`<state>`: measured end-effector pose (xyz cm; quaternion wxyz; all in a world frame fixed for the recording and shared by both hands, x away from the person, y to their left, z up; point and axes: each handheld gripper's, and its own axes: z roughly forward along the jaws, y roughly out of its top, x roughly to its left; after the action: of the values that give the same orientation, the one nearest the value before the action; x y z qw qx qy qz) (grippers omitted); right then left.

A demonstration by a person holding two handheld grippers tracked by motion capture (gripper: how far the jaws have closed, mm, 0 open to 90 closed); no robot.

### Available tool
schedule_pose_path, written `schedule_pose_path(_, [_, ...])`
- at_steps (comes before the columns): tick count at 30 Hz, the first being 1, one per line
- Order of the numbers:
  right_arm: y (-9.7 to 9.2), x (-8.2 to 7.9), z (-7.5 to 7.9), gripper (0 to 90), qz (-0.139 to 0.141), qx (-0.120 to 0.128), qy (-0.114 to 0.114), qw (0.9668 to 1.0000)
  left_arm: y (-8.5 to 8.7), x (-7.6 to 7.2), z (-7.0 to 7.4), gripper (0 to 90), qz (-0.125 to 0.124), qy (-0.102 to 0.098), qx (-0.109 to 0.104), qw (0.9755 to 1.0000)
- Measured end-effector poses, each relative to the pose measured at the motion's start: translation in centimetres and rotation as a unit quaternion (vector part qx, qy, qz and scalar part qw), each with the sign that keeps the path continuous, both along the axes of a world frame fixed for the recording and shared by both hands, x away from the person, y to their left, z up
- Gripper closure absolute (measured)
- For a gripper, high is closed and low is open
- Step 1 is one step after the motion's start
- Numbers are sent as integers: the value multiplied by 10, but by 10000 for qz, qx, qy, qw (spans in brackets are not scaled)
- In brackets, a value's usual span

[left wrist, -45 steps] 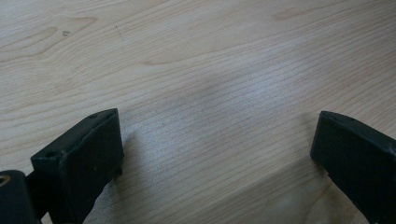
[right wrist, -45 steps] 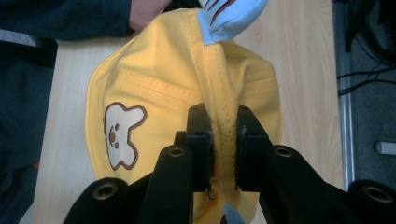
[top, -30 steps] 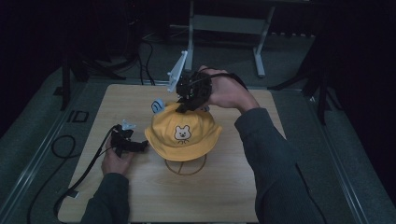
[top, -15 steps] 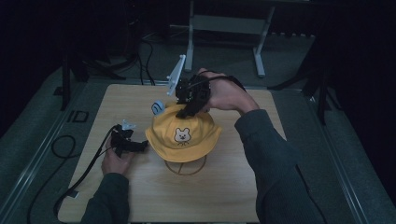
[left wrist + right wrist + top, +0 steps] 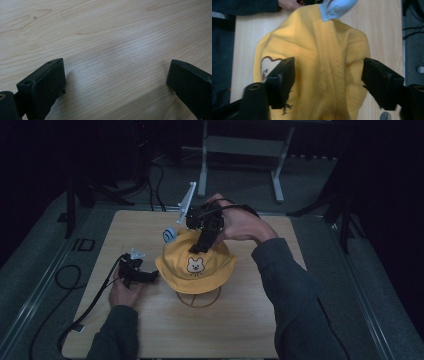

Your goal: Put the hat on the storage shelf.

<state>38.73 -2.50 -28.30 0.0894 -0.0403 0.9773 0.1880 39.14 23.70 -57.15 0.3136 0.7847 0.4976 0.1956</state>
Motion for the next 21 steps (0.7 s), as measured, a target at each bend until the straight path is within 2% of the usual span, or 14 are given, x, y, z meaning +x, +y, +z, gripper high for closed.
schedule_pose_path(9, [-11,3,-1,165,-278,146,17,9995,0,0,0,22,3,-10,8,10000])
schedule_pose_path(14, [-17,2,0,124,-344,172,18,9993,0,0,0,22,3,-6,4,10000])
schedule_pose_path(21, [-24,2,2,113,-432,237,25,9988,0,0,0,22,0,-5,5,10000])
